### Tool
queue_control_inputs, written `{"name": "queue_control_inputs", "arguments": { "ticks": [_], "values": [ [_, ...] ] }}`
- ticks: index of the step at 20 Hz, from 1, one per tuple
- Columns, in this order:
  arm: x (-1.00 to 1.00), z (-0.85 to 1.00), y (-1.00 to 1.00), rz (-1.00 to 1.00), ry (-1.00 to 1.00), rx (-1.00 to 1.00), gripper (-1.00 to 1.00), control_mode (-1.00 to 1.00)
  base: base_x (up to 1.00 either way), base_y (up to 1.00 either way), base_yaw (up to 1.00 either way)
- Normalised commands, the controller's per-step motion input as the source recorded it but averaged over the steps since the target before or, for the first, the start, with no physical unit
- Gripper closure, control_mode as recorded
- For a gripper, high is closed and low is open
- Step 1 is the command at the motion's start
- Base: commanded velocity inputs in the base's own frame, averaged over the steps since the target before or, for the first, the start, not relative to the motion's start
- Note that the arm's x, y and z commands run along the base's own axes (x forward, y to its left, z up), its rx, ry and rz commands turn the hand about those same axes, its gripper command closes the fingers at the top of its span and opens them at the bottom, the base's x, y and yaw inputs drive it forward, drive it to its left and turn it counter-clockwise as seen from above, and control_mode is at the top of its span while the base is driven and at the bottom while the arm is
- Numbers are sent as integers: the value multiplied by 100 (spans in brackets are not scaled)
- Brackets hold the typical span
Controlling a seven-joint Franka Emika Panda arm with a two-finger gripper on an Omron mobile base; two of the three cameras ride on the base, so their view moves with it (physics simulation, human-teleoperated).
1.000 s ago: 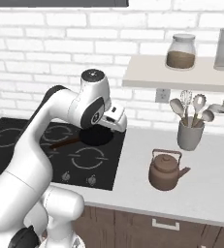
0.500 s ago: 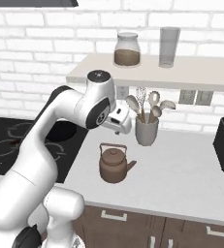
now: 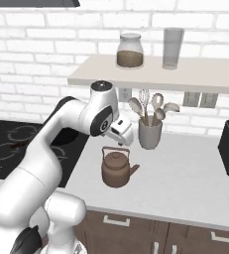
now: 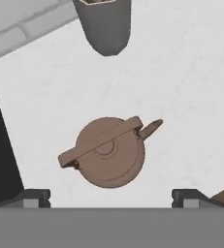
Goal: Pick the kettle from the counter and place it on a stove burner. Then turn the burner on.
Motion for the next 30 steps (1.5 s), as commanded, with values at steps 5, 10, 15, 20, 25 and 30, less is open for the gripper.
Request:
{"name": "queue_control_inputs", "arguments": {
  "ticks": [5, 10, 15, 20, 25, 30],
  "values": [
    [27, -53, 1, -38, 1, 13, -100, -100, 0, 0, 0],
    [39, -40, 1, -19, 1, 15, -100, -100, 0, 0, 0],
    [30, -18, 1, 0, 3, 1, -100, -100, 0, 0, 0],
    [16, -18, 2, 0, 9, 0, -100, -100, 0, 0, 0],
    [0, -48, 0, 0, 9, 0, -100, -100, 0, 0, 0],
    [1, -27, 0, 0, 2, 0, 100, -100, 0, 0, 0]
  ]
}}
